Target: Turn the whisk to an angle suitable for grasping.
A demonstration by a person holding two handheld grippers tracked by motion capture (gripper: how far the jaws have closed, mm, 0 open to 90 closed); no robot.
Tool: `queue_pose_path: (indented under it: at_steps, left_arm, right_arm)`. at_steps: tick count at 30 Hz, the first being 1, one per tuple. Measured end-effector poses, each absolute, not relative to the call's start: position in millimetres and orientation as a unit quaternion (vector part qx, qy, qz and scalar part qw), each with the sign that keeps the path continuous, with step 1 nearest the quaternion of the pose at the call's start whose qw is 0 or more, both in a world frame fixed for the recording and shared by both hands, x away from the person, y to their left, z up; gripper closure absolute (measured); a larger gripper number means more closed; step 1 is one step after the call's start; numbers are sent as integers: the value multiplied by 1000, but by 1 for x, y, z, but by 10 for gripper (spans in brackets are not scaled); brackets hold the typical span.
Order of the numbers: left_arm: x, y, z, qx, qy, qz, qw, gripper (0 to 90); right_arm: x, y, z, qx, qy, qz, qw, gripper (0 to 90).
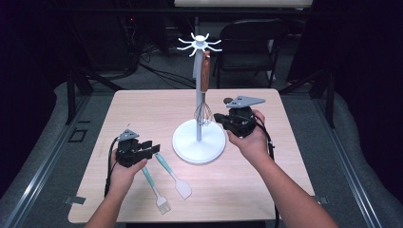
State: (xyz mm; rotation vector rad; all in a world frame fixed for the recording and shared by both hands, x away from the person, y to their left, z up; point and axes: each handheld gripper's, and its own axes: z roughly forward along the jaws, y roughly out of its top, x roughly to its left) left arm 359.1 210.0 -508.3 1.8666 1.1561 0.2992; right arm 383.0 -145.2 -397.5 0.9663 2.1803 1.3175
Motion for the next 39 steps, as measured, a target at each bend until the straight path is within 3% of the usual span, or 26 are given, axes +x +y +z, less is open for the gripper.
queue_pose_path:
  at_steps: [21,39]
  left_arm:
    - [362,212,-510,753,470,123,444,552]
    - [362,214,-509,750,470,122,450,549]
  right_arm:
    - [414,-149,-328,352,689,570,276,900]
    - [419,-150,-275,347,649,595,322,900]
